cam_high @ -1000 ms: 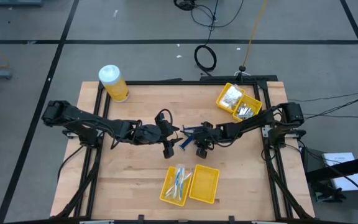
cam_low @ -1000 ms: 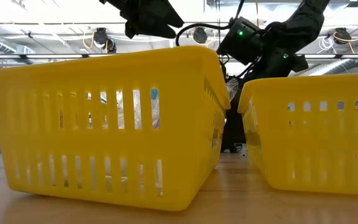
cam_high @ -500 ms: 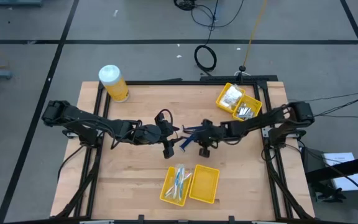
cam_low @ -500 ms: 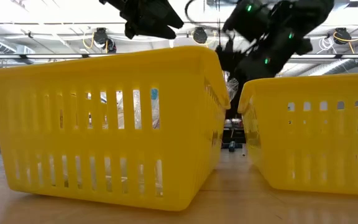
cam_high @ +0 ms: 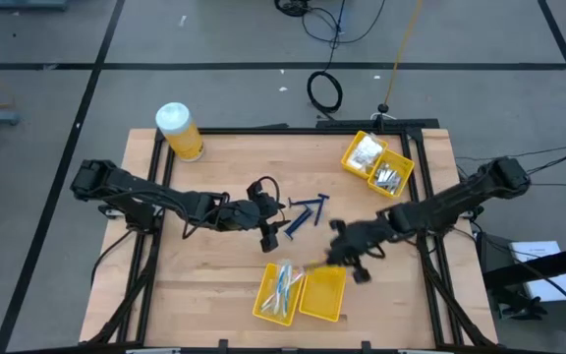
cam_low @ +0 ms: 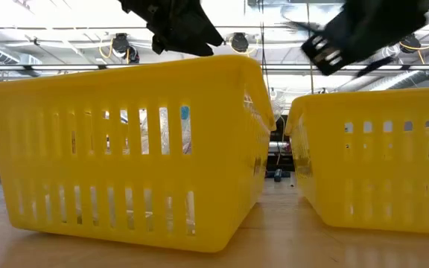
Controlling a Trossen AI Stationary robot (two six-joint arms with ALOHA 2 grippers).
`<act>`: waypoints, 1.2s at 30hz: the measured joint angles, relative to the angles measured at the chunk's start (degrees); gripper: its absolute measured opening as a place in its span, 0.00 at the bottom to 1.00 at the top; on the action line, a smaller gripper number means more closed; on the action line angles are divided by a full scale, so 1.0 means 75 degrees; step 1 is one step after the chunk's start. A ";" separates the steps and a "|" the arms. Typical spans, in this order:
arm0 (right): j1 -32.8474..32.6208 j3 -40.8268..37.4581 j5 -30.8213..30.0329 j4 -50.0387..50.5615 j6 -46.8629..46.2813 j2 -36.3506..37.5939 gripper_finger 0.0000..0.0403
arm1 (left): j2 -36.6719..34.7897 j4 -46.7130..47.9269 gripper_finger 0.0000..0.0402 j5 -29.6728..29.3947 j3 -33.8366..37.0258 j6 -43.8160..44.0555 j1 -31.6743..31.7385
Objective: Pick & Place Travel size toiletries
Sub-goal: Put the blue rolled gauze into the bottom right yellow bin
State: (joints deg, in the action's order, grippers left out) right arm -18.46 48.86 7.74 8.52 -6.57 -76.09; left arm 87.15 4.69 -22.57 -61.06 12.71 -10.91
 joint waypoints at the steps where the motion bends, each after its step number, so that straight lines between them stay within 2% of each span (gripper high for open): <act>1: -0.0198 0.0000 0.0202 -0.0001 0.0045 -0.0001 0.07 | 0.0003 -0.0011 0.50 0.0000 0.0000 -0.0018 0.0002; 7: -0.0906 -0.0002 0.0605 -0.0300 0.0217 -0.0459 0.07 | 0.0003 -0.0261 0.50 0.0000 0.0000 -0.0137 0.0016; 11: -0.0953 0.0003 0.0679 -0.0851 0.0194 -0.0934 0.07 | 0.0000 -0.0260 0.50 -0.0003 0.0000 -0.0081 0.0045; 15: -0.0937 0.0003 0.1374 -0.1358 0.0154 -0.1358 0.09 | 0.0000 -0.0252 0.50 -0.0003 0.0000 -0.0015 0.0045; 18: -0.0920 0.0003 0.1598 -0.1417 0.0098 -0.1448 0.11 | 0.0000 -0.0245 0.50 -0.0003 0.0000 0.0067 0.0045; 23: -0.0897 0.0003 0.1585 -0.1430 0.0050 -0.1445 0.19 | 0.0000 -0.0236 0.50 -0.0003 0.0000 0.0070 0.0045; 29: -0.0897 0.0003 0.1517 -0.1451 0.0169 -0.1443 0.32 | 0.0000 -0.0236 0.50 -0.0003 0.0000 0.0072 0.0045; 33: -0.0853 0.0003 0.1100 -0.1512 0.0427 -0.1370 0.39 | 0.0000 -0.0234 0.50 -0.0003 0.0000 0.0075 0.0045; 36: -0.0693 0.0003 0.0463 -0.1308 0.0395 -0.1121 0.41 | 0.0000 -0.0234 0.50 -0.0003 0.0000 0.0075 0.0045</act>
State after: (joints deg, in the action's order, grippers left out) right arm -23.66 48.88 11.21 -1.30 -3.61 -84.50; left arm 87.15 2.94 -22.59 -61.06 13.28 -10.57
